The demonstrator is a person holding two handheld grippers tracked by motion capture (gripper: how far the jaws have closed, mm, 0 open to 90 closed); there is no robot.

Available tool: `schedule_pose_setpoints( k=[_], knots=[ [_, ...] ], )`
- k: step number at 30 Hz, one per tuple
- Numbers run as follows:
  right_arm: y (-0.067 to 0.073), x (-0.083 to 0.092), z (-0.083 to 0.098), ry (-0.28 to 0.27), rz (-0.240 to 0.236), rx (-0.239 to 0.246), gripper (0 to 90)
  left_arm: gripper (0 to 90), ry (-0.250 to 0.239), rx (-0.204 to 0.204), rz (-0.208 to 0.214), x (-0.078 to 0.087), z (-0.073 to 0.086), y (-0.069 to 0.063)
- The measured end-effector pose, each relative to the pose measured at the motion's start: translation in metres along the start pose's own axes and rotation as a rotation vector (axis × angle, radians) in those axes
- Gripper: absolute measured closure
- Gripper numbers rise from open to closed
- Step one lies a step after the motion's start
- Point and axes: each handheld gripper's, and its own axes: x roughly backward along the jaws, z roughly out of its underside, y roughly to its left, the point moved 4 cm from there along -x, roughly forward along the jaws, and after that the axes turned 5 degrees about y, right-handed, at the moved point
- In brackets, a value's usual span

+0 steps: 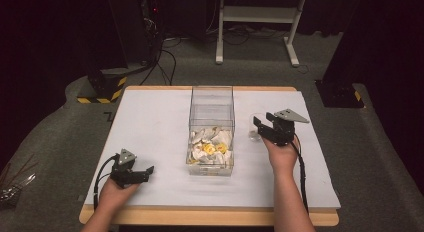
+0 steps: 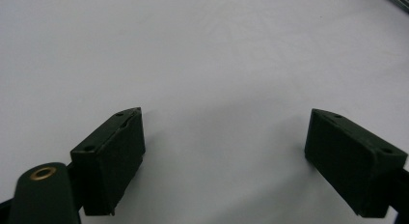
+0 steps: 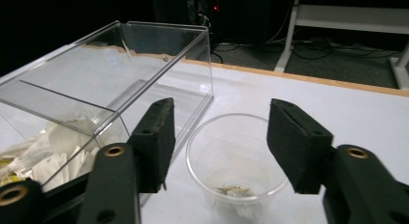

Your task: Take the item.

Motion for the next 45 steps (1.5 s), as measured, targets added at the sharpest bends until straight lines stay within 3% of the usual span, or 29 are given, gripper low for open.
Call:
schedule_pose_setpoints(
  k=[9, 20, 29, 39, 45],
  knots=[
    [0.011, 0.007, 0.011, 0.03, 0.054, 0.024, 24.3, 14.3, 0.002, -0.001, -0.001, 0.0, 0.0, 0.0],
    [0.021, 0.02, 0.032, 0.075, 0.059, -0.006, 19.3, 14.2, 0.004, -0.005, 0.0, 0.0, 0.0, 0.0],
    [0.022, 0.026, 0.064, 0.154, 0.091, -0.015, 16.4, 14.1, 0.008, -0.011, 0.005, 0.0, -0.001, 0.0],
    [0.015, 0.042, 0.108, 0.237, 0.11, -0.059, 16.0, 14.2, 0.008, -0.013, 0.006, 0.0, -0.001, 0.0],
    [0.013, 0.046, 0.129, 0.304, 0.128, -0.042, 15.5, 14.4, 0.007, -0.016, 0.004, 0.0, -0.001, 0.0]
  ],
)
